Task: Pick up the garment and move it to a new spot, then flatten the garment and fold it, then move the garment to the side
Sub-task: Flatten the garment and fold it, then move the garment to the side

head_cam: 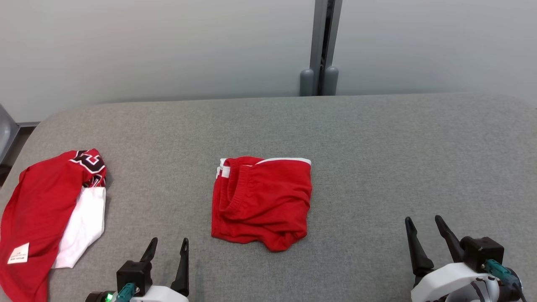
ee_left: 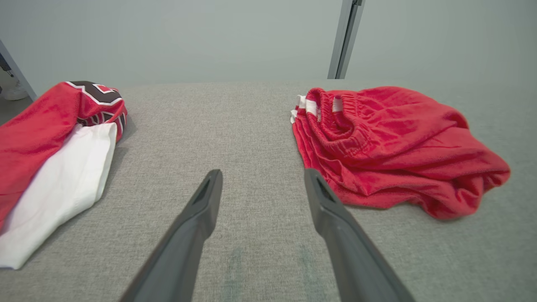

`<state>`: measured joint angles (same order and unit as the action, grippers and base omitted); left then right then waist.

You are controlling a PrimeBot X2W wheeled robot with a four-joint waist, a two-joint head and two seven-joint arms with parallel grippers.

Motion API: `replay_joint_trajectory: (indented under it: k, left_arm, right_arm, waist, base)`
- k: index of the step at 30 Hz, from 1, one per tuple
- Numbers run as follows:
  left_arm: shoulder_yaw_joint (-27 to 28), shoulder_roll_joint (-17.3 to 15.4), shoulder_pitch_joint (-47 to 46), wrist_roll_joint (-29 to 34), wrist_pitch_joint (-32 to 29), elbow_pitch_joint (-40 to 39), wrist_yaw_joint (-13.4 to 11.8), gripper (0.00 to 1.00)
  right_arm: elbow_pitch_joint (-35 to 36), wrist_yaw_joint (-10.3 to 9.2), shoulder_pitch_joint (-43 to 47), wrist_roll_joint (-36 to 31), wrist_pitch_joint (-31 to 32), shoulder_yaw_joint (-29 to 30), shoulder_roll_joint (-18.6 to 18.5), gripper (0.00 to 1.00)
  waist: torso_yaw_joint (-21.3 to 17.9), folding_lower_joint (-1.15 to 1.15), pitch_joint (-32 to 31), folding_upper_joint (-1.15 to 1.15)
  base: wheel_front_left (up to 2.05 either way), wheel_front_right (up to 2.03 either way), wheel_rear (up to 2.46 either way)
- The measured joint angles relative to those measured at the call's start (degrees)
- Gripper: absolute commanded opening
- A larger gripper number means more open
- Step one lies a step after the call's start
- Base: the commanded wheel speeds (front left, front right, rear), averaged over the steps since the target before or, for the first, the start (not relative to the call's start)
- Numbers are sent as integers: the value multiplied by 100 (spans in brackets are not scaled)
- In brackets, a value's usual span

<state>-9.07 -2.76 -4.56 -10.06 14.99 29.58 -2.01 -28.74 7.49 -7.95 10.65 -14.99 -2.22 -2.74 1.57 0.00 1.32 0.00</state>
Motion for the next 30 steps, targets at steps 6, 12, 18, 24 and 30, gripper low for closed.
replay_joint_trajectory:
  k: [6,12,18,24,30]
  left_arm:
    - [183,-1,254,100,1,-220,1,100]
    - [226,1,302,141,1,-297,46,100]
    - [133,0,267,140,0,-359,79,100]
    - [-63,0,82,79,0,-398,94,100]
    - [-223,1,42,-58,1,-366,91,100]
  right_arm:
    - [73,0,183,130,0,-91,-1,100]
    - [101,0,209,202,0,-169,-2,100]
    - [29,0,101,265,0,-385,-3,100]
    - [-187,1,-379,199,0,-735,4,100]
    - [-659,1,-912,398,0,-848,7,100]
  waist:
    - [-102,0,-146,0]
    - [-53,0,-115,0]
    - [112,0,28,0]
    - [504,0,268,0]
    - [1033,0,501,0]
  base:
    - [0,0,0]
    - [0,0,0]
    - [0,0,0]
    - [0,0,0]
    - [0,0,0]
